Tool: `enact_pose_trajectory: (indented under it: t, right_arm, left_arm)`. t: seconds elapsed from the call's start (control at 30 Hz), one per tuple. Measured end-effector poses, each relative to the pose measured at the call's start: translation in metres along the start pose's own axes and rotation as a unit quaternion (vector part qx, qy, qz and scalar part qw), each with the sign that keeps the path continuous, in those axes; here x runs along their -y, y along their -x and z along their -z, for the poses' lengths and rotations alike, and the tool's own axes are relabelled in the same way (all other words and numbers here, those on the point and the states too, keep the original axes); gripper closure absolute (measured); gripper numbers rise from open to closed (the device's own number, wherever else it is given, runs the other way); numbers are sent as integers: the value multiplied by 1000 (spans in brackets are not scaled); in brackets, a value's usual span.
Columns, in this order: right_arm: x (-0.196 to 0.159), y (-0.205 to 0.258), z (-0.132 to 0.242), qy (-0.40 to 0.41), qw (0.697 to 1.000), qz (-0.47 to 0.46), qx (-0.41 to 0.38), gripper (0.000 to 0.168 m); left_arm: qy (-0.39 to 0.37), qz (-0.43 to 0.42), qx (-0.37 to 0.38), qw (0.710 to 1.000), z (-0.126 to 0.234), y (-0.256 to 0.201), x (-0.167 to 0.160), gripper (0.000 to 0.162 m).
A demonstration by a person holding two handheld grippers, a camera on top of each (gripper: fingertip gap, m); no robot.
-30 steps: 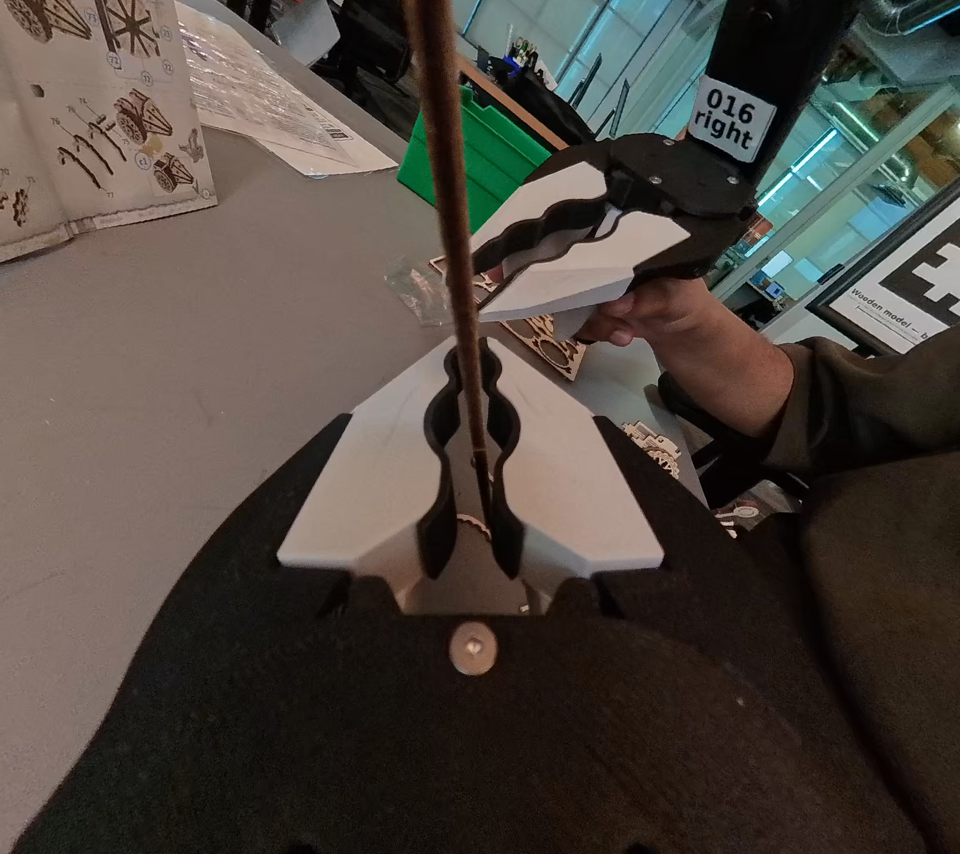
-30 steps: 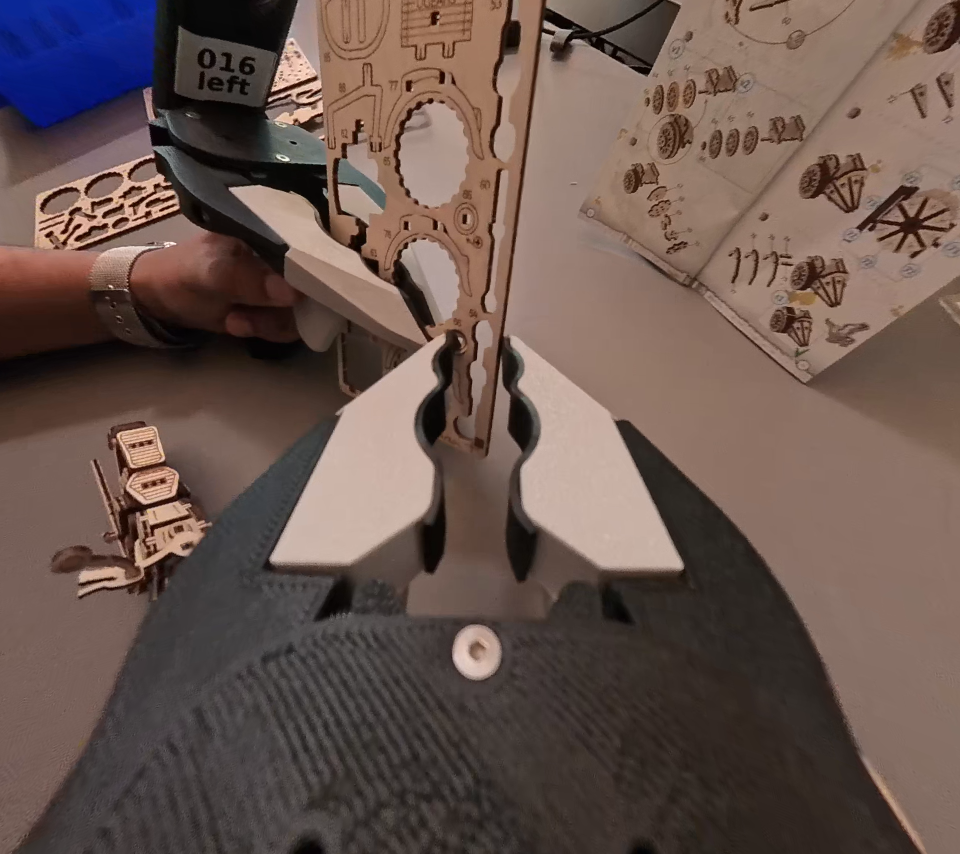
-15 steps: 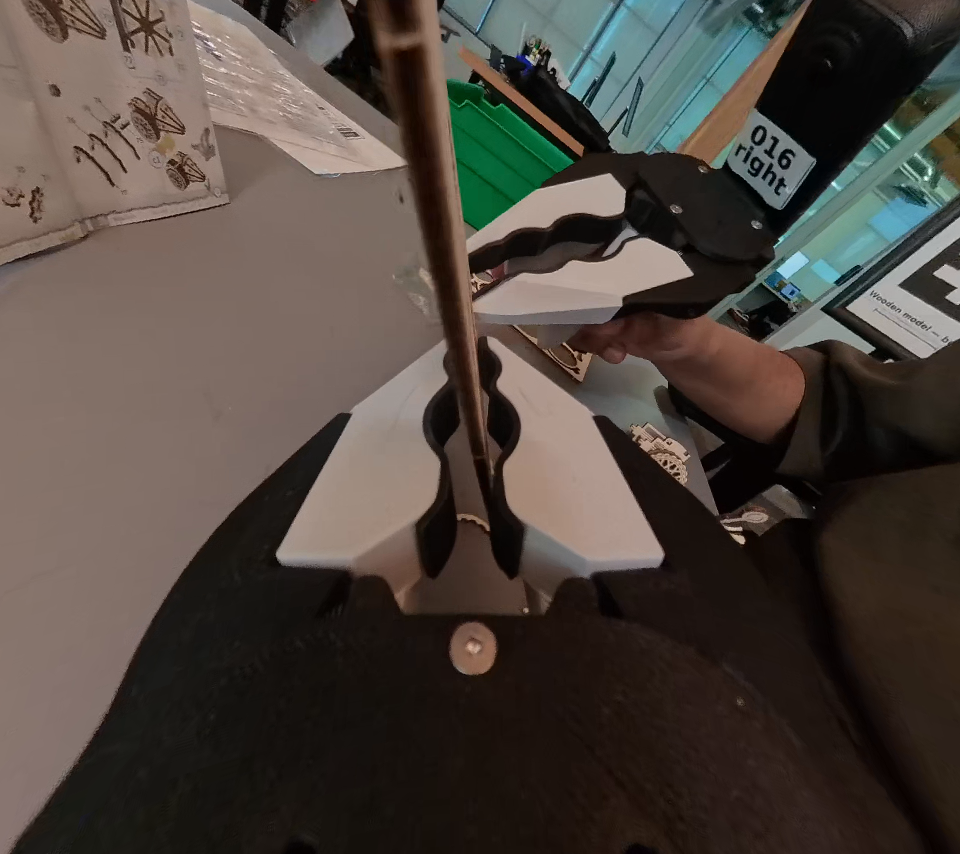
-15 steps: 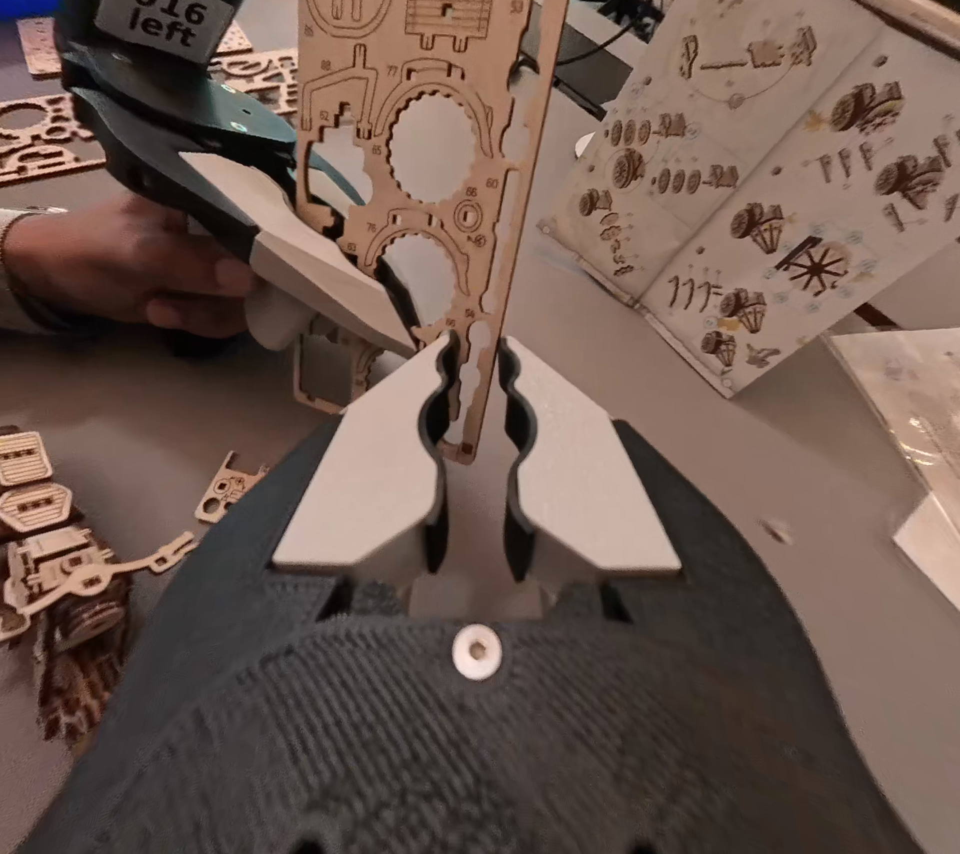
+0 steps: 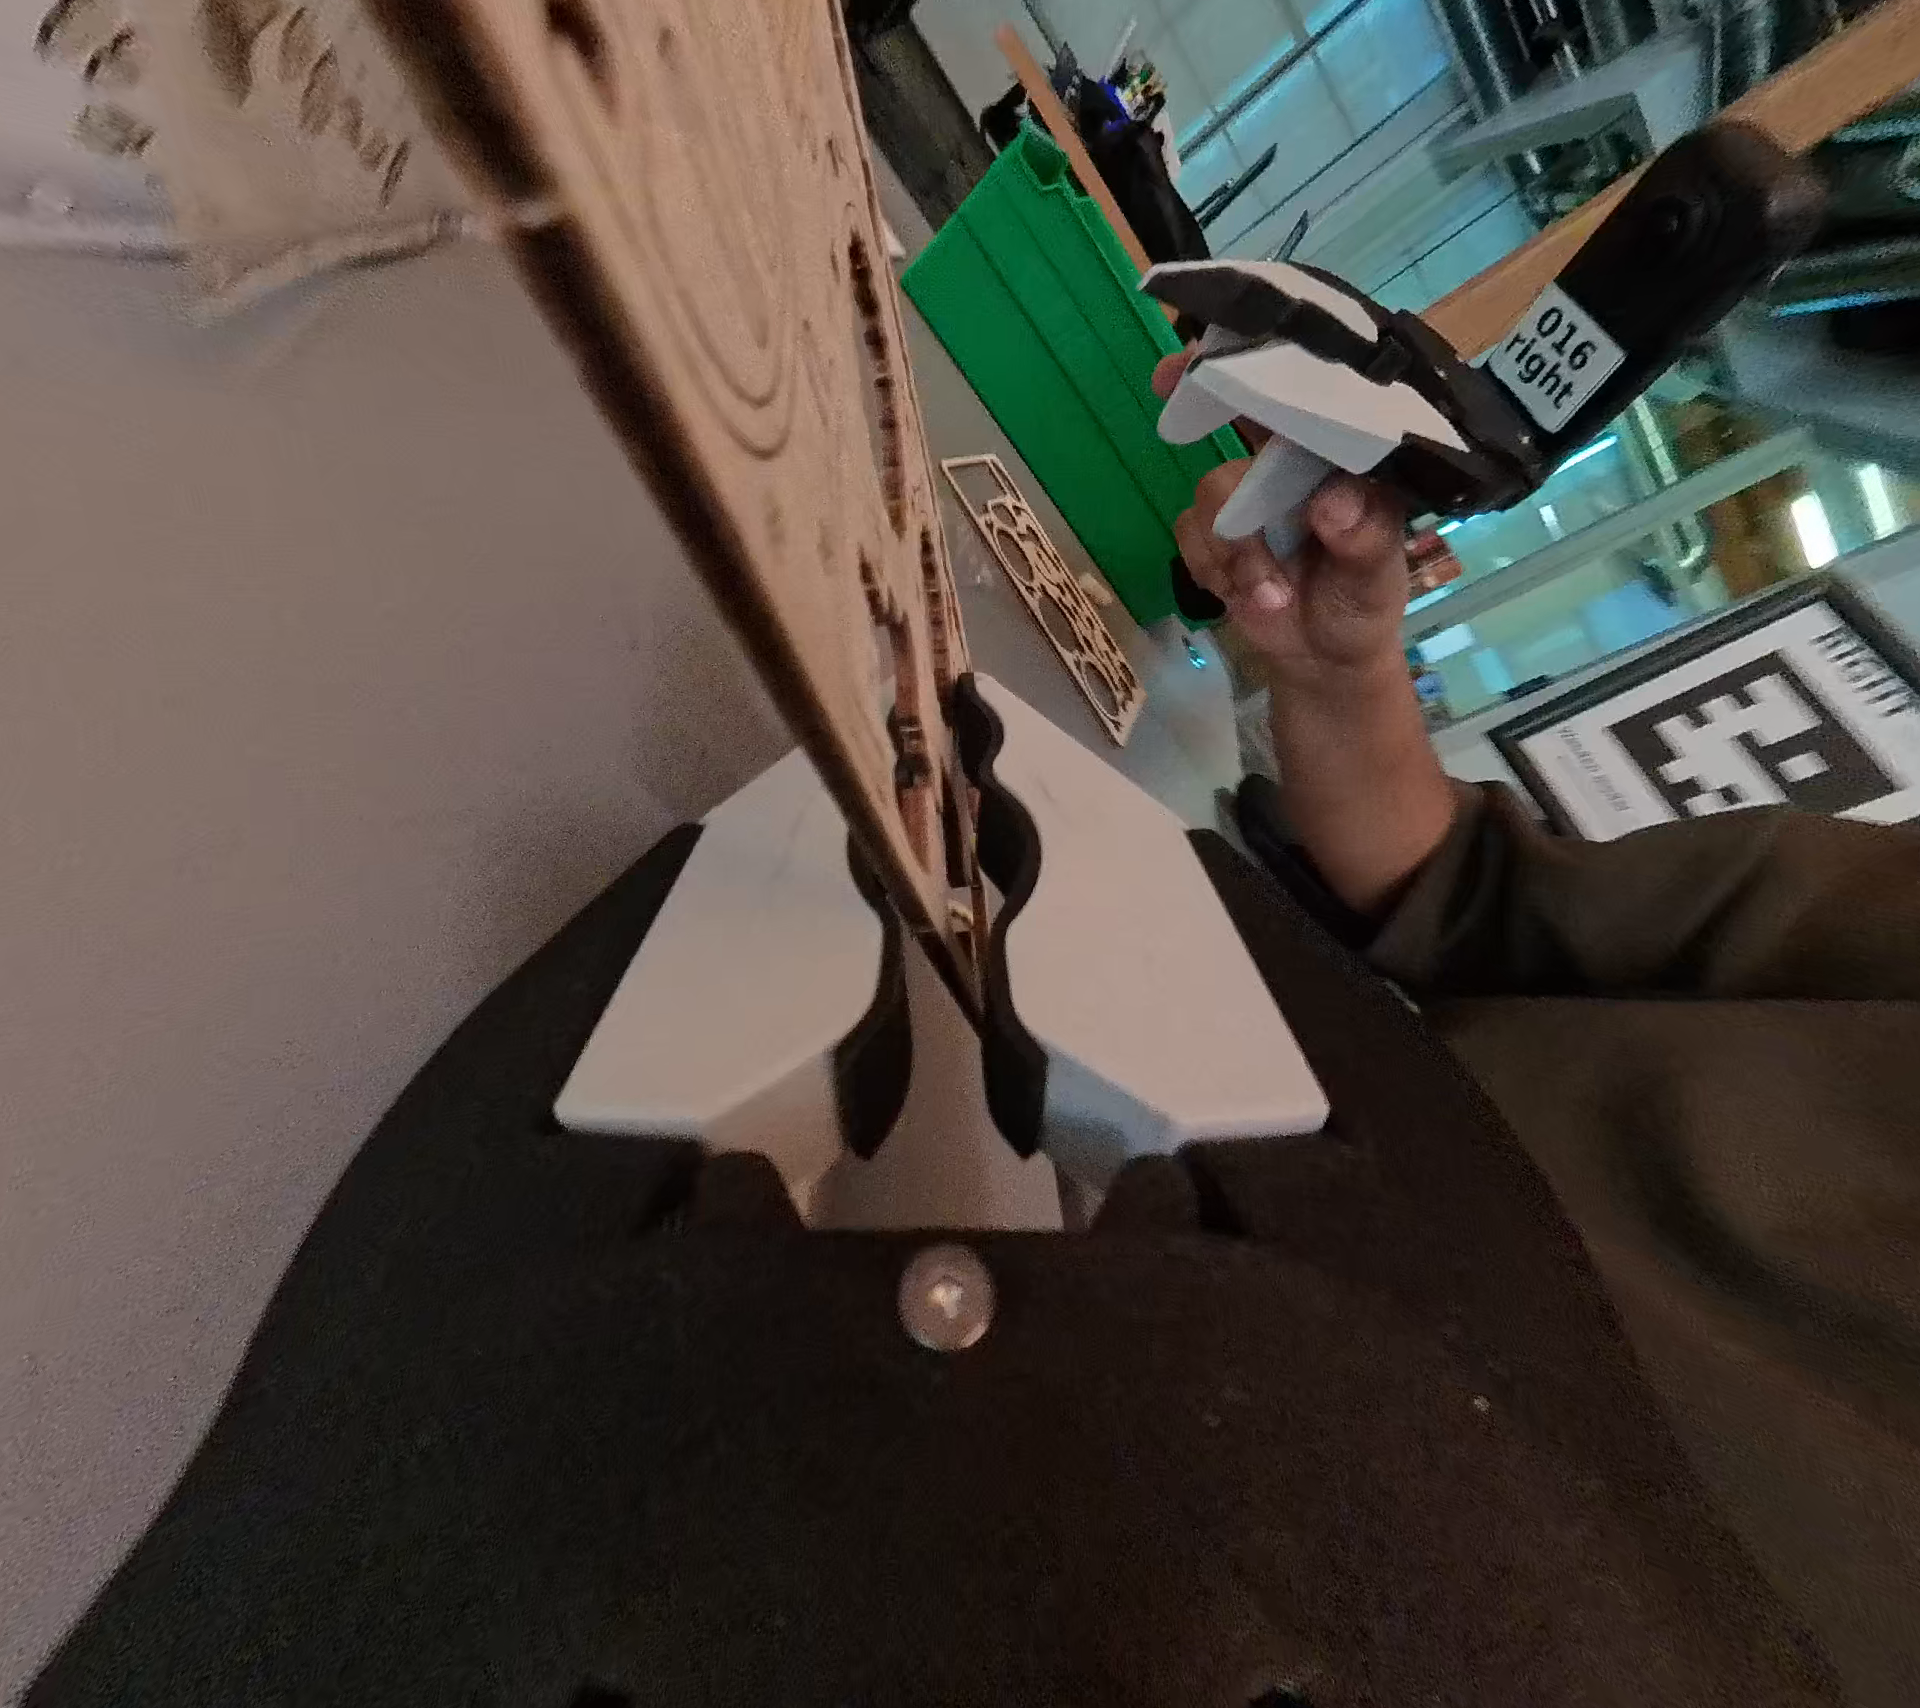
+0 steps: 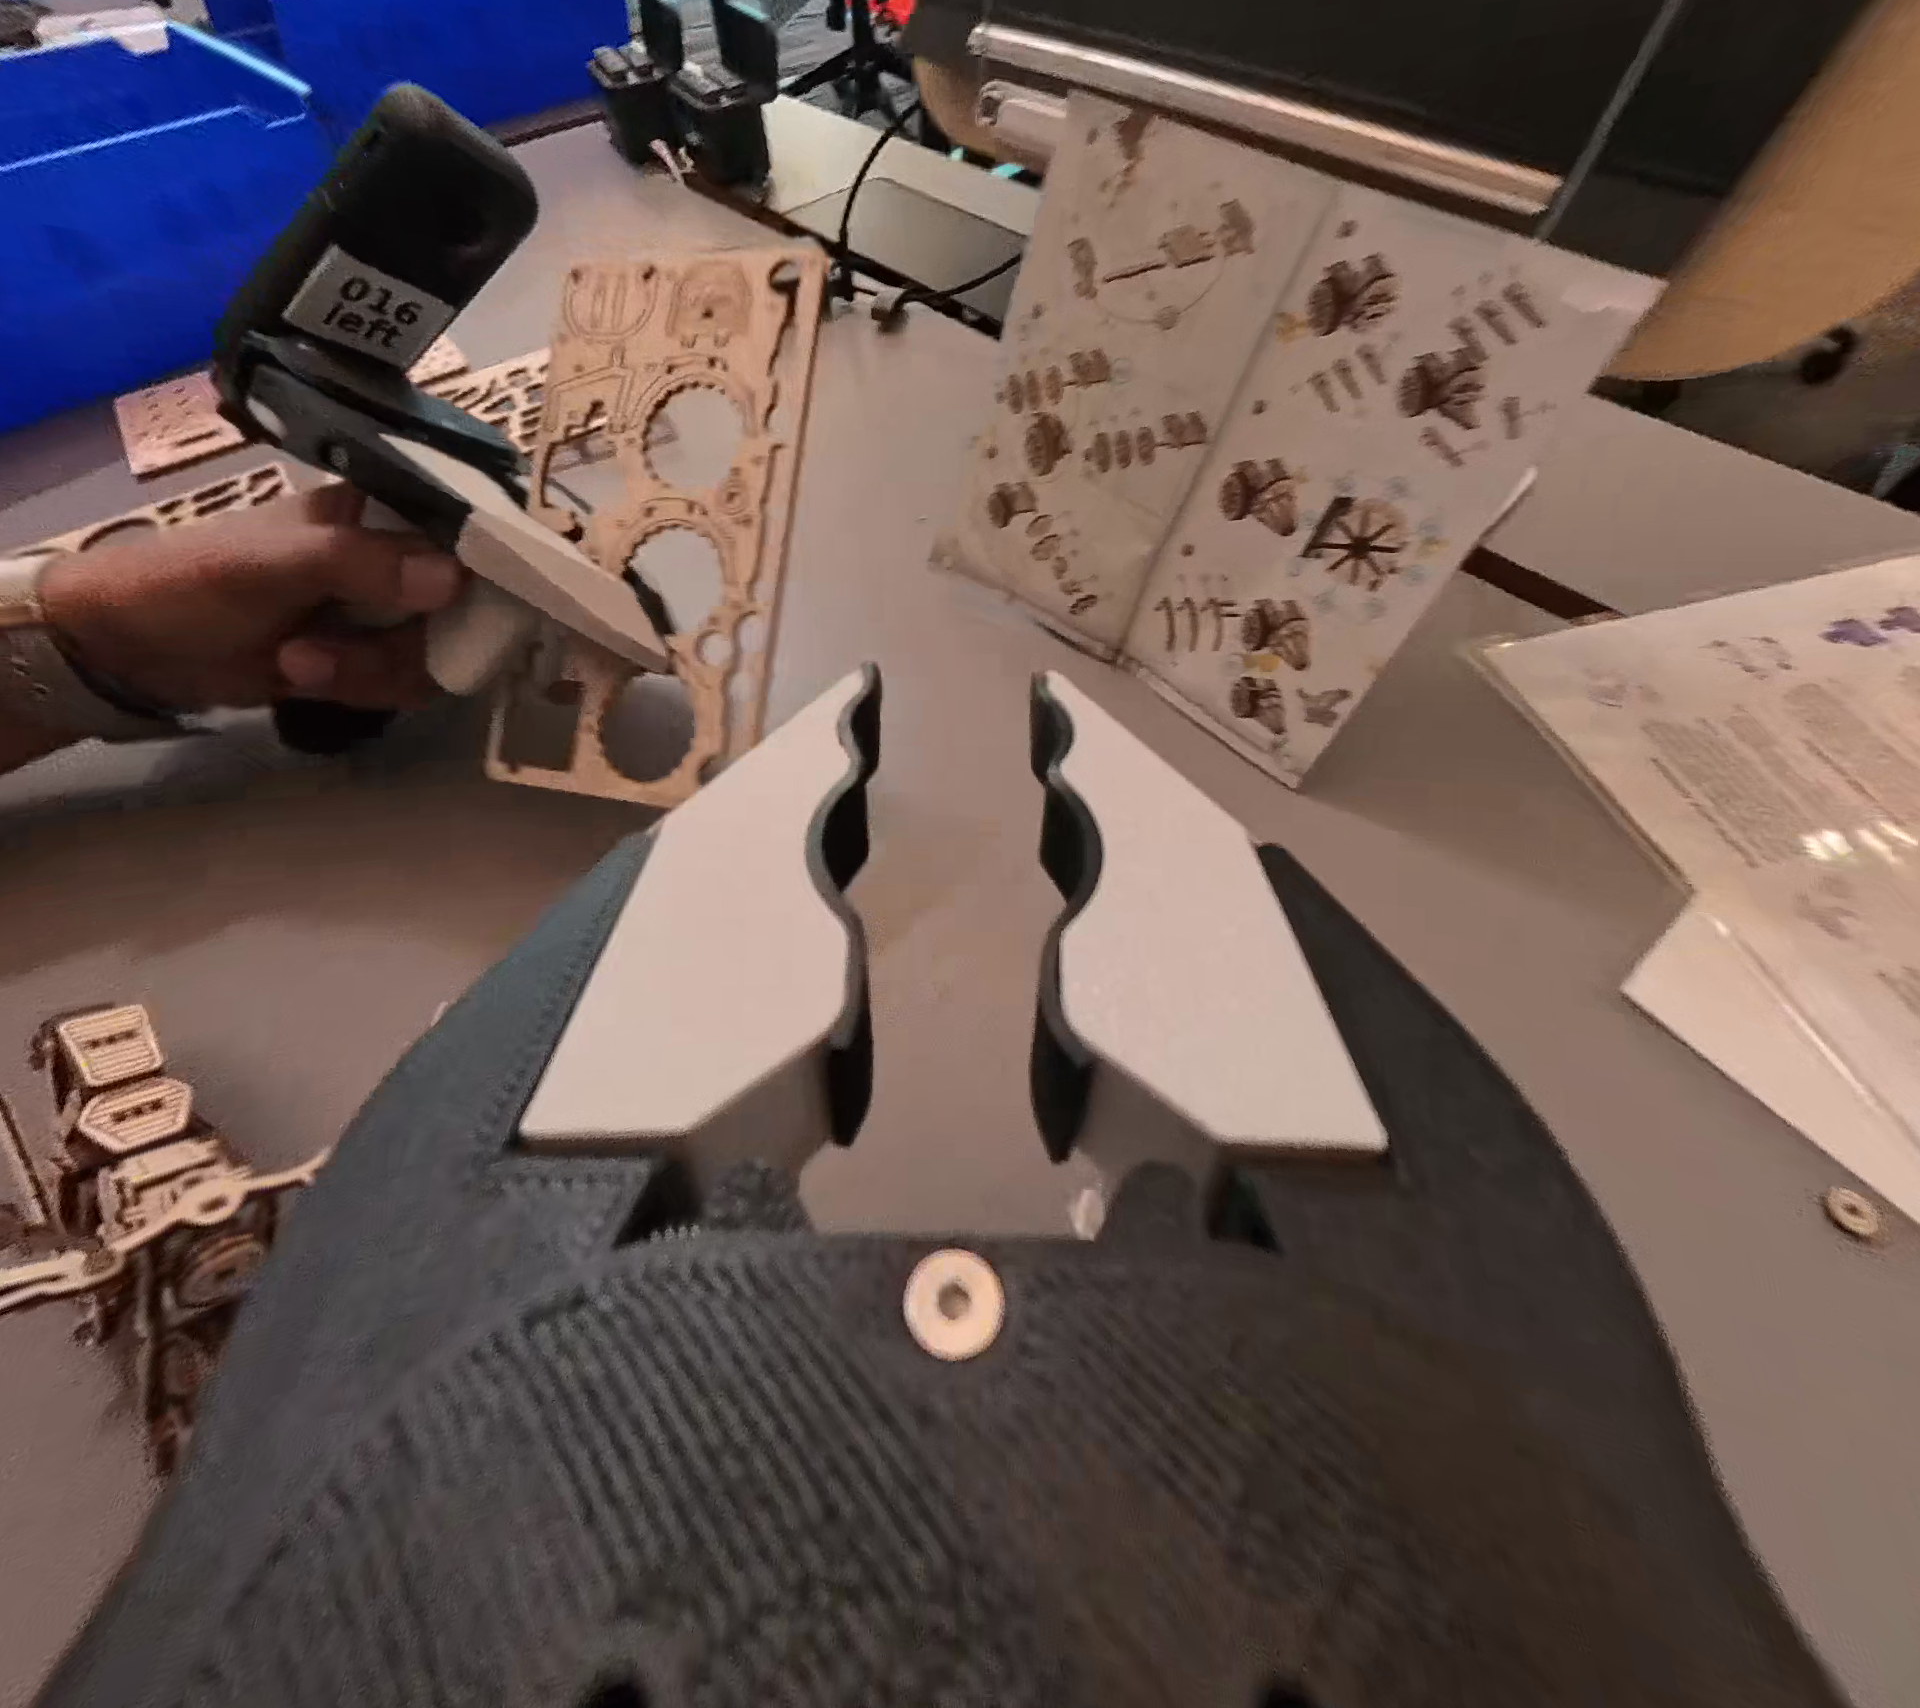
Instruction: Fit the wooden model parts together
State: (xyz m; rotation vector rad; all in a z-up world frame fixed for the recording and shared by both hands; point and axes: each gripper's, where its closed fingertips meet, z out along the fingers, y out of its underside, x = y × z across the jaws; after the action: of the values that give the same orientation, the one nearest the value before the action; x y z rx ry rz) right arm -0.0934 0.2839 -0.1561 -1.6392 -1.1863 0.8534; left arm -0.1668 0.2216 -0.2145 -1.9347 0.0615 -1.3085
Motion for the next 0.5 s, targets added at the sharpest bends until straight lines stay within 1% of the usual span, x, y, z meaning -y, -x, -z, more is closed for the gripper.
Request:
enact_pose_trajectory:
  t: [0.07, 0.13, 0.23, 0.33, 0.4, 0.5]
  right_arm:
    - [3, -9, 5, -6, 1000, -13, -6, 141]
    - [5, -13, 8, -13, 999, -33, -2, 141]
    - [4, -15, 7, -20, 997, -67, 15, 142]
    - [0, -13, 4, -16, 995, -91, 31, 142]
    - [-4, -12, 1, -10, 995, -97, 36, 142]
    - [-7, -12, 0, -5, 995, -92, 32, 142]
  left_arm:
    - [23, 46, 1, 999, 13, 6, -2, 162]
    - [42, 68, 23, 996, 28, 16, -7, 162]
    - [50, 81, 47, 994, 46, 25, -9, 162]
    - [68, 105, 46, 991, 57, 27, -15, 161]
    - [82, 108, 61, 989, 61, 32, -21, 158]
    - [90, 101, 78, 988, 65, 37, -23, 158]
